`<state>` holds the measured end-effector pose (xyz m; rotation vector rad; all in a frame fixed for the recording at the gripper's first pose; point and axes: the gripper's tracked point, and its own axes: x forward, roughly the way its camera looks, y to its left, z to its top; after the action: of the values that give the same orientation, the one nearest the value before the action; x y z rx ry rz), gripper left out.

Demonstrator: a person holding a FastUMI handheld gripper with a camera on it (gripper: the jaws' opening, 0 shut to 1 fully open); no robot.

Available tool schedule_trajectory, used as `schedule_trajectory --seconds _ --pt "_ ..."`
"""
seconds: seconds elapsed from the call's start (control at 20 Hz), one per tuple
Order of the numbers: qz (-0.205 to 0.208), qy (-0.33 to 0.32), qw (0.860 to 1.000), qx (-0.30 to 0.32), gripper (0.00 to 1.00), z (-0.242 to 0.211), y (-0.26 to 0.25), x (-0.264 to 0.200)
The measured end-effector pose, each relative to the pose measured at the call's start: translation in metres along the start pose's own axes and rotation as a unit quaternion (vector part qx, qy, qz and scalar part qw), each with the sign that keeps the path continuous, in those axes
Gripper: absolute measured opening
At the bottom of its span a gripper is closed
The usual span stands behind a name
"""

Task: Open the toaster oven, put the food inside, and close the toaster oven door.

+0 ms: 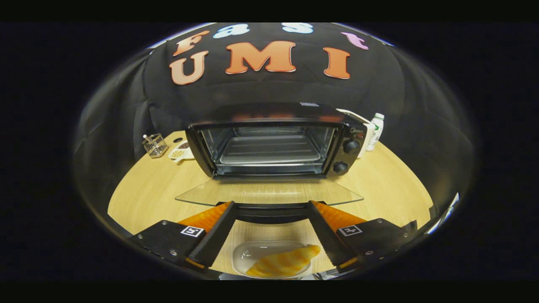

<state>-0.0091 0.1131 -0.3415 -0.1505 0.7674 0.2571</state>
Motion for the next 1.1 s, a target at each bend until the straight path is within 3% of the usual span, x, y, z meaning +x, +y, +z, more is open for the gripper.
schedule_trajectory --seconds 0.45,0.7,1.1 --pt "-0.002 0.079 0.997 -0.001 1.0 -0.057 0.0 0.024" --pt "-0.008 0.07 0.998 0.005 1.0 -0.057 -0.005 0.009" --pt "-0.092 0.023 0.993 0.072 0.99 -0.051 -0.011 -0.05"
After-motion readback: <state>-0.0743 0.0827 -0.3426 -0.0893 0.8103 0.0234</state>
